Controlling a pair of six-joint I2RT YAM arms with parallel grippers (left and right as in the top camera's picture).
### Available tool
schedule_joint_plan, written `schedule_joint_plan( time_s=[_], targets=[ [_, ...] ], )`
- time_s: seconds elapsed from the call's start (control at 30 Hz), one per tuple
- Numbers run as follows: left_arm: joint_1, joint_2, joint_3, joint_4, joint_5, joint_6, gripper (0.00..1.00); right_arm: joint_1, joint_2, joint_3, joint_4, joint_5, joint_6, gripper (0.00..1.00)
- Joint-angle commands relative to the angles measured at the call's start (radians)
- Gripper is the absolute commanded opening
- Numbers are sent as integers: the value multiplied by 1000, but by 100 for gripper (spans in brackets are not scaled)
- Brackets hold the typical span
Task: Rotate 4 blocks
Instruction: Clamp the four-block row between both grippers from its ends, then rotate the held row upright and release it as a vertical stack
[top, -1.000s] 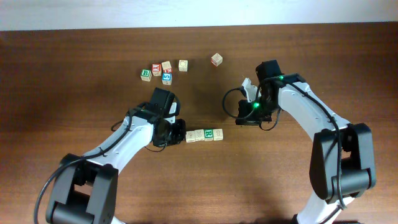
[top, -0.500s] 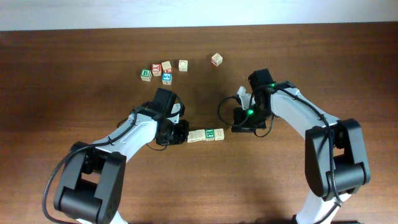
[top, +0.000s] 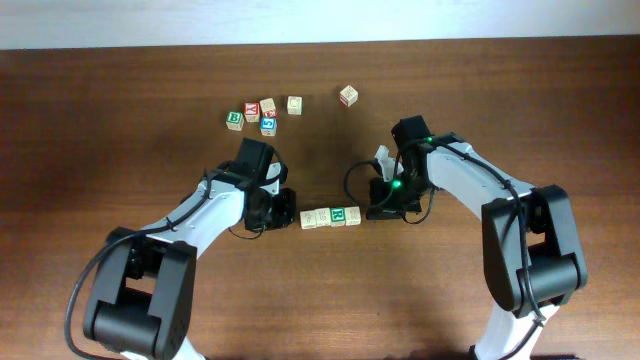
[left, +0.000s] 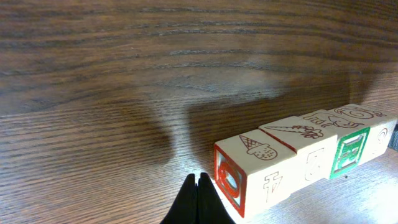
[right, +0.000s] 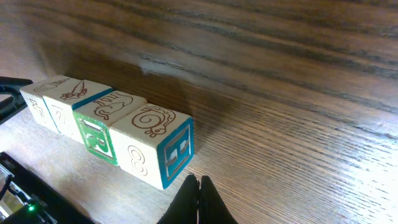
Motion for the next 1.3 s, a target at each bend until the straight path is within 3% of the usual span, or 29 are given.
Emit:
schedule_joint_plan(
  time_s=[0.0, 0.2, 0.83, 1.27],
  targets=[
    [2, 7, 22, 2, 16, -14, 0, 2, 16, -8, -3, -15, 7, 4],
    [-1, 7, 21, 17, 119, -13, 0, 3, 16, -8, -2, -14, 7, 4],
    [-2, 7, 21, -2, 115, -13, 0, 3, 47, -8, 30, -127, -103, 4],
    [-16, 7, 21, 6, 100, -13, 0, 12, -72, 9, -5, -128, -121, 4]
  ],
)
